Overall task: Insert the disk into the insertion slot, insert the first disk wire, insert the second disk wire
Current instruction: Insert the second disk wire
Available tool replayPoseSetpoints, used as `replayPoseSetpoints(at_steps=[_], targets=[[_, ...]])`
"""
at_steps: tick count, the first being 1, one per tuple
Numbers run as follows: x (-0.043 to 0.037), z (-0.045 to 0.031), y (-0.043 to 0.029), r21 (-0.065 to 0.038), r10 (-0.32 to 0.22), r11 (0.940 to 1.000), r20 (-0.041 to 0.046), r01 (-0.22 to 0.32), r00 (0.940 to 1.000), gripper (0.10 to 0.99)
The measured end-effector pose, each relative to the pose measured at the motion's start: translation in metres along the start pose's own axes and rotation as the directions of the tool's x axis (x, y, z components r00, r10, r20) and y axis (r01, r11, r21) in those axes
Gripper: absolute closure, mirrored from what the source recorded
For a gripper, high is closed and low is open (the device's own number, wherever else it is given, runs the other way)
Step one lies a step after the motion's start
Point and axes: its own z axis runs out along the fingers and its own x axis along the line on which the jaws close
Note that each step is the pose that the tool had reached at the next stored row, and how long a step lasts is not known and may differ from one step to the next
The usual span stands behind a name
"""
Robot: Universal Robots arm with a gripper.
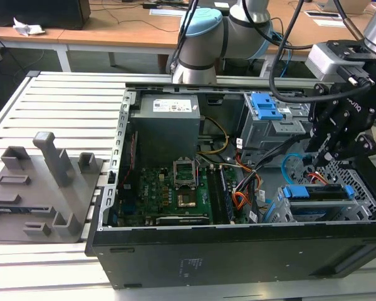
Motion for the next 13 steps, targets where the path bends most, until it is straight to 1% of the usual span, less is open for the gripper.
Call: replayPoseSetpoints(at_steps=[4,5,7,10,11,13], targets=[[0.0,0.0,0.0,0.0,0.0,1.0,-0.0001,0.0,1.0,0.722],[0.0,0.0,0.0,0.0,0.0,1.0,0.0,0.0,1.0,0.706],[0.0,0.0,0.0,0.0,0.0,1.0,0.0,0.0,1.0,0.584],[-0.0002,0.0001,0.0017,0.0,-0.008,1.0,-0.0009,0.008,1.0,0.584],[-0.0002,0.0001,0.0029,-0.001,-0.013,0.9999,-0.0038,0.013,0.9999,0.584],[-0.0002,0.0002,0.0048,-0.002,-0.018,0.9998,-0.0134,0.018,0.9997,0.584]])
